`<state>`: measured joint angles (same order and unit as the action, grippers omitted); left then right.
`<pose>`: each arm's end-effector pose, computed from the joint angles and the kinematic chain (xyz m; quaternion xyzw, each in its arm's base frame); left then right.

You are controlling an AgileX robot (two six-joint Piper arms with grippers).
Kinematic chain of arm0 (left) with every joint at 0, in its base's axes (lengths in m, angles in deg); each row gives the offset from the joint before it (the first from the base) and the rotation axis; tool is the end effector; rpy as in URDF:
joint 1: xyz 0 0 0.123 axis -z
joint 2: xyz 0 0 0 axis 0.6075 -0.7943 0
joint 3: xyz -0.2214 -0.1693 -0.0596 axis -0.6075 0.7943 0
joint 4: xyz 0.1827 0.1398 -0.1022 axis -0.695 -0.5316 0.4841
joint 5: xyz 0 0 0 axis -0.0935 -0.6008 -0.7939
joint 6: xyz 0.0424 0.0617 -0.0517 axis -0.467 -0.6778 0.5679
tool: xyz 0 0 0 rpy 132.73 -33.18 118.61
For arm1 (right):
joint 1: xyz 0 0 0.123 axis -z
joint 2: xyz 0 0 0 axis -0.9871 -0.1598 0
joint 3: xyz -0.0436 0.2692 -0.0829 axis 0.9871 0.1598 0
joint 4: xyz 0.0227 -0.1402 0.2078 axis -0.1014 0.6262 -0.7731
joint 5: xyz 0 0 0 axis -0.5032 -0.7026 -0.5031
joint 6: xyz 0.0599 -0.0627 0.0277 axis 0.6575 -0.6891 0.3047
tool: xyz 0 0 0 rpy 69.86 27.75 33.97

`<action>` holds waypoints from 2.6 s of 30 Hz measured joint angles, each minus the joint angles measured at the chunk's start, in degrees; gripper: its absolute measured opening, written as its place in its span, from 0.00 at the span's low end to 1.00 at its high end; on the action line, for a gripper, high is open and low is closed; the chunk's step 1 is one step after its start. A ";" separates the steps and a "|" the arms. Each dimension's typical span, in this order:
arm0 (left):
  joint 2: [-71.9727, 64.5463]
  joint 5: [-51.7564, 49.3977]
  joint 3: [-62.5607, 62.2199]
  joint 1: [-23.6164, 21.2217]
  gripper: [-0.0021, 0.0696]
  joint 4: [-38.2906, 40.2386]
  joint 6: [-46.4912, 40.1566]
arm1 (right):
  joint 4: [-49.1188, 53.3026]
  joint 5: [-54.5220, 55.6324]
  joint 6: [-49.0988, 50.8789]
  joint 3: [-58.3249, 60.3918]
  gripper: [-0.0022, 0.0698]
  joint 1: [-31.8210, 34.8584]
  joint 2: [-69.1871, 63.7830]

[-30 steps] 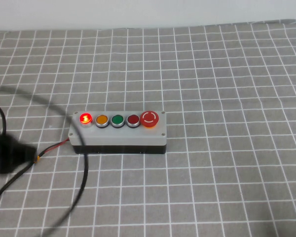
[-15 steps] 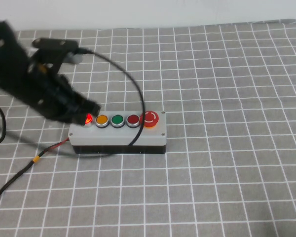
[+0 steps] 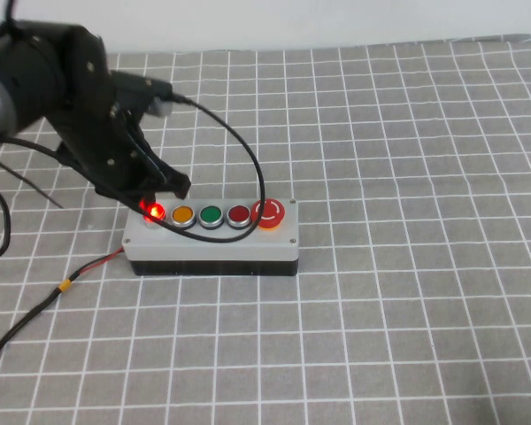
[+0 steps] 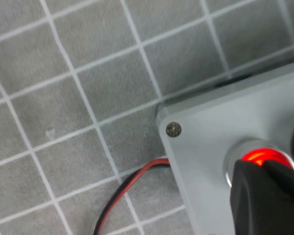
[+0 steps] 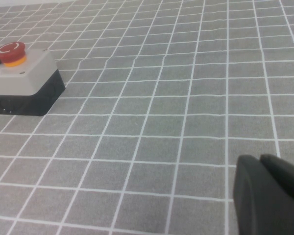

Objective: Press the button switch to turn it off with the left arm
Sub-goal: Press the button to turn off

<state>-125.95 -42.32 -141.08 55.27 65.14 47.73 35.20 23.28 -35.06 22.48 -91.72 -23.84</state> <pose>0.3726 -0.1200 0.2582 0.2316 0.9608 -0.0114 0.1522 0.0505 0.0190 0.1756 -0.0359 0.7889 0.1504 0.5947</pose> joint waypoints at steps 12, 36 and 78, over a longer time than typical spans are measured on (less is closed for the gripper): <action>-1.57 1.33 -0.98 0.00 0.02 -0.39 0.25 | 0.00 0.00 0.00 0.00 0.01 0.00 0.00; -3.20 -0.76 -2.16 0.00 0.02 -0.39 0.46 | 0.00 0.00 0.00 0.00 0.01 0.00 0.00; 7.99 -0.51 1.45 0.00 0.02 -0.77 0.36 | 0.00 0.00 0.00 0.00 0.01 0.00 0.00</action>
<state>-117.96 -42.83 -139.63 55.27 64.37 48.08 35.20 23.28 -35.06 22.48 -91.72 -23.84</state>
